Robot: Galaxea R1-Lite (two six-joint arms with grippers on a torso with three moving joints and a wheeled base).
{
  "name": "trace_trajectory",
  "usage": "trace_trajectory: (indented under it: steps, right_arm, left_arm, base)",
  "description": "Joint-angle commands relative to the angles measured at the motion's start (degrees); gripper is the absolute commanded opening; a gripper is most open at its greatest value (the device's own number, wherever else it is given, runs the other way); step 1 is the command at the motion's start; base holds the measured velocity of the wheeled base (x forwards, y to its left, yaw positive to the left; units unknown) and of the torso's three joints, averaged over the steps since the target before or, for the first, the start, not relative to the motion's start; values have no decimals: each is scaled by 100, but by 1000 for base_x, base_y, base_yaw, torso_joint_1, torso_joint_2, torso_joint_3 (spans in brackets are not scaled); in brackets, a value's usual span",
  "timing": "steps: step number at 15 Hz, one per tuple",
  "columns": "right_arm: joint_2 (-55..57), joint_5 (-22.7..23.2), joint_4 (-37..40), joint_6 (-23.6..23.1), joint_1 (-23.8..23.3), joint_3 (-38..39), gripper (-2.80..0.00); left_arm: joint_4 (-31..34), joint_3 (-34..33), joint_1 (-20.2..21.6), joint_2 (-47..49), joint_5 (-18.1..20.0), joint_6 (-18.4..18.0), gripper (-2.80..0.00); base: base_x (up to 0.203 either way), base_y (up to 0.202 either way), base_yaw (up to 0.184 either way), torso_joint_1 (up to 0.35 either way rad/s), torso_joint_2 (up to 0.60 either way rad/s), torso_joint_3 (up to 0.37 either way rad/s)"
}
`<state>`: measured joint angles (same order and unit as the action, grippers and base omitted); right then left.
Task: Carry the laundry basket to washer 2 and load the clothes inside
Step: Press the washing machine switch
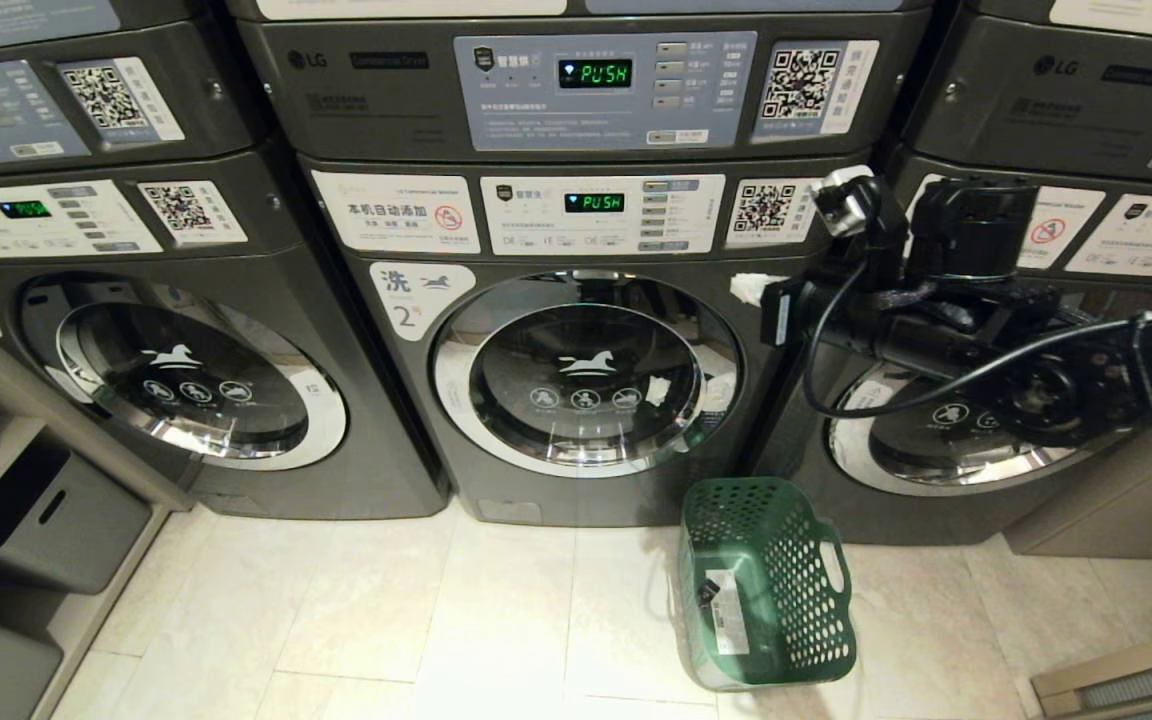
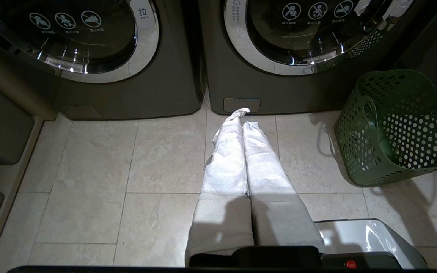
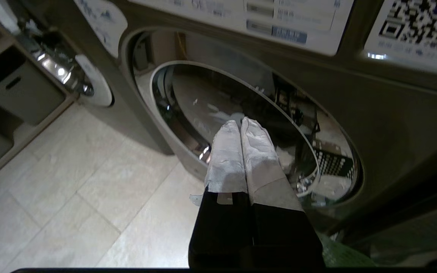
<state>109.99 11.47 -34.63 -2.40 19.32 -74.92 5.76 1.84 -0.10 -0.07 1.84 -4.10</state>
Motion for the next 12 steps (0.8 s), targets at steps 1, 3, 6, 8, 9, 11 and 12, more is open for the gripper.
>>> trace_trajectory:
  steps: [1,3,6,8,9,11,12]
  right_arm:
    - [755,-137,-176,117,152,-660,-280]
    - [992,-170,-208,175,168,-970,-280]
    - [1069,-148,-227,197,185,-1101,-280]
    - [1211,-157,-531,216,190,-1231,-280]
    - [1273,-153,-794,220,187,-1245,-280]
    - [1302,-123,-958,166,186,-1301,-280]
    - [1376,-97,-1113,115,192,-1372,-280]
  left_arm:
    - [4,0,1,-10,0,-3,-280]
    - [4,0,1,-10,0,-3,-280]
    - [4,0,1,-10,0,-3,-280]
    - [4,-2,1,-10,0,-3,-280]
    - [4,-8,1,-10,0,-3,-280]
    - [4,0,1,-10,0,-3,-280]
    - [4,0,1,-10,0,-3,-280]
  base:
    - [0,0,0,0,0,0]
    - [0,0,0,0,0,0]
    - [0,0,0,0,0,0]
    - [0,0,0,0,0,0]
    - [0,0,0,0,0,0]
    - [0,0,0,0,0,0]
    - [0,0,0,0,0,0]
